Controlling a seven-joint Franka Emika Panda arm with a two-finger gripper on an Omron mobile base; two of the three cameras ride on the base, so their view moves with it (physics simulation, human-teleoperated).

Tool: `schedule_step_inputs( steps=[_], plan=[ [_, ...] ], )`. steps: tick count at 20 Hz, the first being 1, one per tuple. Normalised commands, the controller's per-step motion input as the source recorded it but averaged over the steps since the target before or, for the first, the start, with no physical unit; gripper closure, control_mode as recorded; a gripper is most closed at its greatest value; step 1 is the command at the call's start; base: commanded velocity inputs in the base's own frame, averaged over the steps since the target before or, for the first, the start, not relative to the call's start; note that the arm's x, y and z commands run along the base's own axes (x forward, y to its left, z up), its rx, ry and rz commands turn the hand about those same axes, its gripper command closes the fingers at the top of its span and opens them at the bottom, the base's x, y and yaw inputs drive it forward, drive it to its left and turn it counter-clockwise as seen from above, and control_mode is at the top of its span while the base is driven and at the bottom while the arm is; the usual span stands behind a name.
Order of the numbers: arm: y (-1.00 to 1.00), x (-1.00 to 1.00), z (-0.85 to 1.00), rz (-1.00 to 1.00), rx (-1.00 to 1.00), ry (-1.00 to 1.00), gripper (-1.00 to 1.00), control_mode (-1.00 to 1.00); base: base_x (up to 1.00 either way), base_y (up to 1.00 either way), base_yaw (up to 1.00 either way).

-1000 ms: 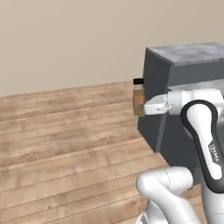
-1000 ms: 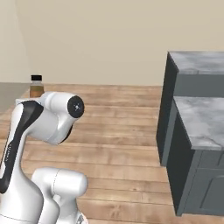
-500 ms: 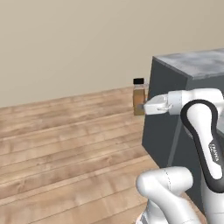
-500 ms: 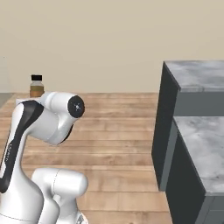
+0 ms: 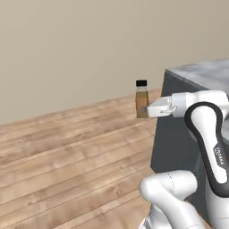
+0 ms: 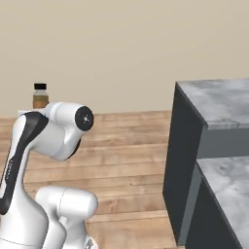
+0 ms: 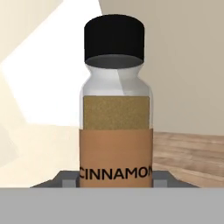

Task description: Take the cinnamon bottle from the cabinet and place it on the dining table, next to the plate with the cupcake. Then take the chocolate from the dining counter and place it on the cupcake plate.

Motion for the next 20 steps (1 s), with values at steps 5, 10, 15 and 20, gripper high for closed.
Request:
schedule_step_inputs(
  steps=[5,10,15,20],
  plan=[
    [0.00,0.00,0.00,0.00,0.00,0.00,1.00,1.00,1.00,0.21,-0.24],
    [0.00,0.00,0.00,0.00,0.00,0.00,1.00,1.00,1.00,0.23,-0.27],
    [0.00,0.00,0.00,0.00,0.00,0.00,1.00,1.00,1.00,0.29,-0.34],
    [0.00,0.00,0.00,0.00,0.00,0.00,1.00,1.00,1.00,0.31,-0.41]
  ],
)
